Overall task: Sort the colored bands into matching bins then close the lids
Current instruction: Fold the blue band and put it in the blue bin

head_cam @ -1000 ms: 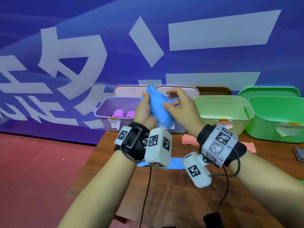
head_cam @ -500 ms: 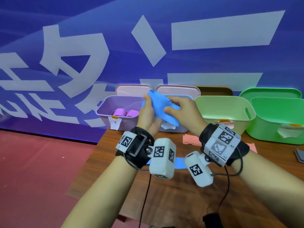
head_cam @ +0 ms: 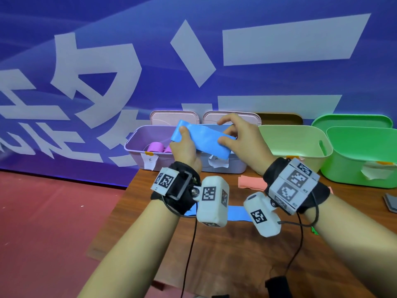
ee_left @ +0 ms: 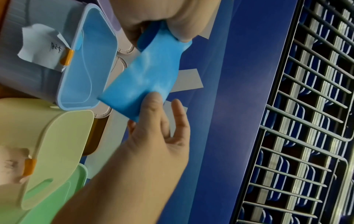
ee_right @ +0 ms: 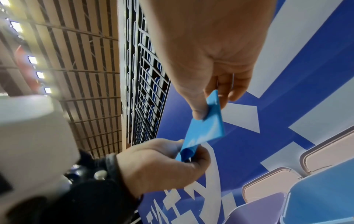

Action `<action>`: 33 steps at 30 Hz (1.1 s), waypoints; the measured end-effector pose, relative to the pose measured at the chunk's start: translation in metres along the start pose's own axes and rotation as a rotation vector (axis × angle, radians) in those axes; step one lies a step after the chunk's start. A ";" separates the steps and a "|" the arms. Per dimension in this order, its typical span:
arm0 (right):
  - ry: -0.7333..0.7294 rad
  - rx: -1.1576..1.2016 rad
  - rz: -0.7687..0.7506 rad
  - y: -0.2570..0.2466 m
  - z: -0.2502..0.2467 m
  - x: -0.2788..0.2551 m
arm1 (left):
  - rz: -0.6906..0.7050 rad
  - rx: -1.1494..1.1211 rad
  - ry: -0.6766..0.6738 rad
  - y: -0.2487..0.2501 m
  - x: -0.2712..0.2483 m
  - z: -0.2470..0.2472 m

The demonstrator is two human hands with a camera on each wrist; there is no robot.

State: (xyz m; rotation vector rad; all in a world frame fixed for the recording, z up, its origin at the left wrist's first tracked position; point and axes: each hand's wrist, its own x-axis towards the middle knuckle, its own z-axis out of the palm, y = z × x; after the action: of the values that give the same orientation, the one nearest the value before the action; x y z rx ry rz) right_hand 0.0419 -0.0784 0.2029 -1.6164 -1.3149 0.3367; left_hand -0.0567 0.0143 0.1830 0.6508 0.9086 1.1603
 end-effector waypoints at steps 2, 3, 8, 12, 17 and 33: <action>0.036 -0.096 -0.031 0.003 0.002 0.001 | -0.028 0.005 -0.044 0.001 -0.006 0.003; 0.061 -0.166 -0.062 0.006 0.003 0.002 | -0.032 0.007 -0.049 0.002 -0.008 0.003; 0.094 -0.032 0.035 0.007 0.007 -0.001 | 0.091 0.024 0.043 0.006 -0.008 0.004; 0.126 0.209 0.181 0.001 0.007 -0.002 | 0.119 0.081 0.130 0.003 -0.001 0.002; -0.009 0.367 0.314 -0.006 0.008 -0.002 | 0.148 0.134 0.180 0.001 0.000 -0.001; -0.017 0.544 0.351 0.003 0.010 0.000 | 0.187 0.212 -0.124 -0.006 -0.017 0.004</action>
State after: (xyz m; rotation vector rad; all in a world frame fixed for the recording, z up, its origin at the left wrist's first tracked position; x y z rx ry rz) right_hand 0.0360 -0.0735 0.1958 -1.3635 -0.8424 0.8444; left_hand -0.0524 -0.0035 0.1841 0.9866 0.8858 1.1840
